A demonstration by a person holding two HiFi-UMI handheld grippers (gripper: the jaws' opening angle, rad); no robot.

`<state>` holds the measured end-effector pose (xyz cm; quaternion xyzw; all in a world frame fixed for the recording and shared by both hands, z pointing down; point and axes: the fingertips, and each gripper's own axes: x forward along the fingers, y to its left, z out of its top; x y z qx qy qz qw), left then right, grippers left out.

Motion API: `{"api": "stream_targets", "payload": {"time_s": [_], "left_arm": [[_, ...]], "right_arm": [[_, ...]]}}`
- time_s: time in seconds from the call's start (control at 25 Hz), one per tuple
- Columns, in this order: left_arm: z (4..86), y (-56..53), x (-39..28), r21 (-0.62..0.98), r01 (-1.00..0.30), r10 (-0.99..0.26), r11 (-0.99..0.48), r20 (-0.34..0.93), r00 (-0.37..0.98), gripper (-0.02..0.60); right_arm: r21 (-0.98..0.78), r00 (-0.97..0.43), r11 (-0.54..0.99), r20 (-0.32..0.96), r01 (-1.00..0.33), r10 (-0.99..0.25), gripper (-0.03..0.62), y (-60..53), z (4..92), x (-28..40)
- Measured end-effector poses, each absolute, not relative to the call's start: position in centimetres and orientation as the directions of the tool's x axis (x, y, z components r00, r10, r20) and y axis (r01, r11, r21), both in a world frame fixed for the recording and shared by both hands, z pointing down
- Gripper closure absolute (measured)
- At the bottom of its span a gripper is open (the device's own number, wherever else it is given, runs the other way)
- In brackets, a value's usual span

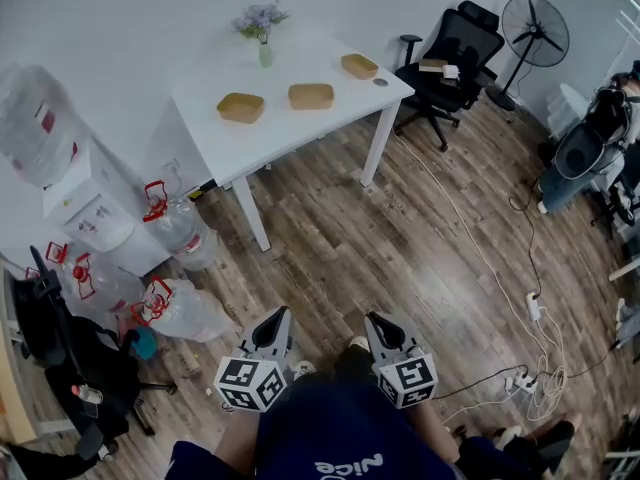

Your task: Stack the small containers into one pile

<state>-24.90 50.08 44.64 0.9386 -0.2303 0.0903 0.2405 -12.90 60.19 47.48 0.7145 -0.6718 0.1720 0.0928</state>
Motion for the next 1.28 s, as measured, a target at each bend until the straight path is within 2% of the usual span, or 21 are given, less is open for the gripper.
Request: {"api": "stream_targets", "payload": {"time_s": [0.32,0.56,0.84,1.28], "left_arm": [[46.3,46.4,-23.0,0.383,-0.562,-0.459,-0.733,0.33,0.825,0.566],[45.8,42.7,-17.8,0.344,-0.584,-0.48,-0.735,0.344,0.807,0.565],[45.4,38.0,-12.2,0.337,-0.659,-0.555,-0.673,0.36,0.75,0.565],[45.2,34.2,-3.2,0.332,-0.709,-0.618,-0.623,0.347,0.705,0.565]], "right_arm": [[-0.114,-0.002,-0.044,0.382,-0.993,-0.924,0.54,55.7,49.2,-9.3],[-0.123,-0.074,0.031,0.357,-0.992,-0.931,0.54,48.9,49.0,-4.2],[-0.141,-0.175,0.133,0.344,-0.981,-0.923,0.54,42.6,48.9,1.8],[-0.164,-0.276,0.232,0.352,-0.959,-0.894,0.54,38.0,48.6,10.3]]}}
